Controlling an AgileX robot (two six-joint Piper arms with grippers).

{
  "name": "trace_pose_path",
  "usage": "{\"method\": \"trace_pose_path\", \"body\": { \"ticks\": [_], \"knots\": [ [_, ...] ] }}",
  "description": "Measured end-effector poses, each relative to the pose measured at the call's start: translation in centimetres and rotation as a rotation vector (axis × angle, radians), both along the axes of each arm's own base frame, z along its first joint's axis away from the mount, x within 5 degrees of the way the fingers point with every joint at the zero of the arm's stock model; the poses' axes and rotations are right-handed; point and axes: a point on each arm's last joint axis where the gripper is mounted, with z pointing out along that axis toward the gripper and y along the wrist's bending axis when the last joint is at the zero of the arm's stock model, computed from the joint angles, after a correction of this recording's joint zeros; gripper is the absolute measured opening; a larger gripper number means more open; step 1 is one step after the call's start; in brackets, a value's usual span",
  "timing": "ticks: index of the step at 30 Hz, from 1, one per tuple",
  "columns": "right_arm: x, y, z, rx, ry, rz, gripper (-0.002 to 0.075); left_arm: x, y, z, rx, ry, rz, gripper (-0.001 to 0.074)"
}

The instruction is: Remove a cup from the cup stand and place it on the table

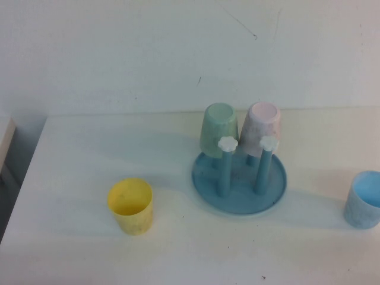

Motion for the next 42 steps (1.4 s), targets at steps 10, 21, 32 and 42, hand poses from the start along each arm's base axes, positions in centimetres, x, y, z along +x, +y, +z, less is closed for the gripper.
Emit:
{"method": "trace_pose_path", "body": {
  "ticks": [10,21,32,42],
  "knots": [
    [0.0,0.0,0.2,-0.013,-0.002,-0.001,-0.0003,0.0,0.0,0.0,0.0,0.0,0.0,-0.0003],
    [-4.1,-0.1,13.9,-0.023,-0.324,-0.002,-0.0003,0.0,0.0,0.0,0.0,0.0,0.0,-0.0003],
    [-2.9,0.0,11.9,-0.018,-0.271,0.012,-0.0003,0.0,0.0,0.0,0.0,0.0,0.0,-0.0003],
    [-1.2,0.8,8.6,0.019,0.029,0.089,-0.0003,0.0,0.0,0.0,0.0,0.0,0.0,-0.0004]
  ]
}}
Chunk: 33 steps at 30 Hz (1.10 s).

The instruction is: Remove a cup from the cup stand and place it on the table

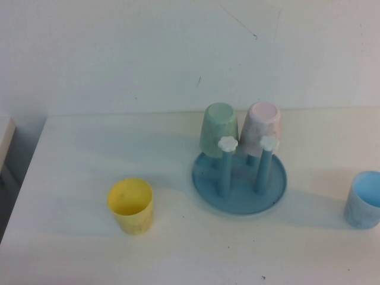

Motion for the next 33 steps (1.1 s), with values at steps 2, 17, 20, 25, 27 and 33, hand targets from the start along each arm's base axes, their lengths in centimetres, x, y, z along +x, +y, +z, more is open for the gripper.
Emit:
{"method": "trace_pose_path", "body": {
  "ticks": [2,17,20,25,27,33],
  "knots": [
    [0.4,-0.1,1.4,-0.056,0.049,0.017,-0.0003,0.0,0.0,0.0,0.0,0.0,0.0,-0.0003],
    [15.7,0.6,12.2,-0.267,0.621,0.303,-0.0003,0.0,0.0,0.0,0.0,0.0,0.0,-0.0003],
    [20.6,1.7,11.5,-0.255,0.725,0.396,-0.0003,0.0,0.0,0.0,0.0,0.0,0.0,-0.0003],
    [27.6,5.9,10.1,-0.311,0.768,0.518,-0.0003,0.0,0.0,0.0,0.0,0.0,0.0,-0.0003],
    [29.7,7.4,9.7,-0.327,0.761,0.55,-0.0003,0.0,0.0,0.0,0.0,0.0,0.0,-0.0003],
    [34.7,11.0,7.4,-0.369,0.75,0.634,0.0063,0.0,0.0,0.0,0.0,0.0,0.0,-0.0003]
  ]
}}
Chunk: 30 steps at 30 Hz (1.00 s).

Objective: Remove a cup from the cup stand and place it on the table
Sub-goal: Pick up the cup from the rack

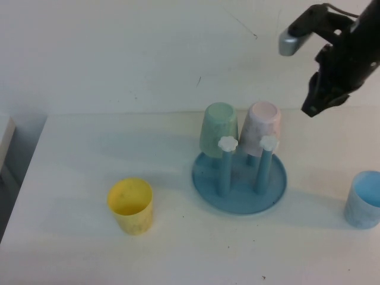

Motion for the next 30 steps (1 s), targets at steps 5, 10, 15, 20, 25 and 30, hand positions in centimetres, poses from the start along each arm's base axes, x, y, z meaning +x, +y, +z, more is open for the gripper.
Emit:
{"method": "trace_pose_path", "body": {
  "ticks": [5,10,15,20,25,30],
  "knots": [
    [2.6,1.6,-1.4,0.054,0.006,0.029,0.0323,0.0,0.0,0.0,0.0,0.0,0.0,-0.0003],
    [3.9,2.3,-2.8,0.085,0.028,0.033,0.0552,0.0,0.0,0.0,0.0,0.0,0.0,-0.0003],
    [4.6,2.5,-4.6,0.076,0.058,0.05,0.0586,0.0,0.0,0.0,0.0,0.0,0.0,-0.0003],
    [5.4,2.8,-5.1,0.103,0.002,0.052,0.0589,0.0,0.0,0.0,0.0,0.0,0.0,-0.0003],
    [5.8,2.9,-4.9,0.111,-0.044,0.063,0.0589,0.0,0.0,0.0,0.0,0.0,0.0,-0.0003],
    [6.1,3.1,-5.7,0.109,-0.042,0.093,0.0589,0.0,0.0,0.0,0.0,0.0,0.0,-0.0003]
  ]
}}
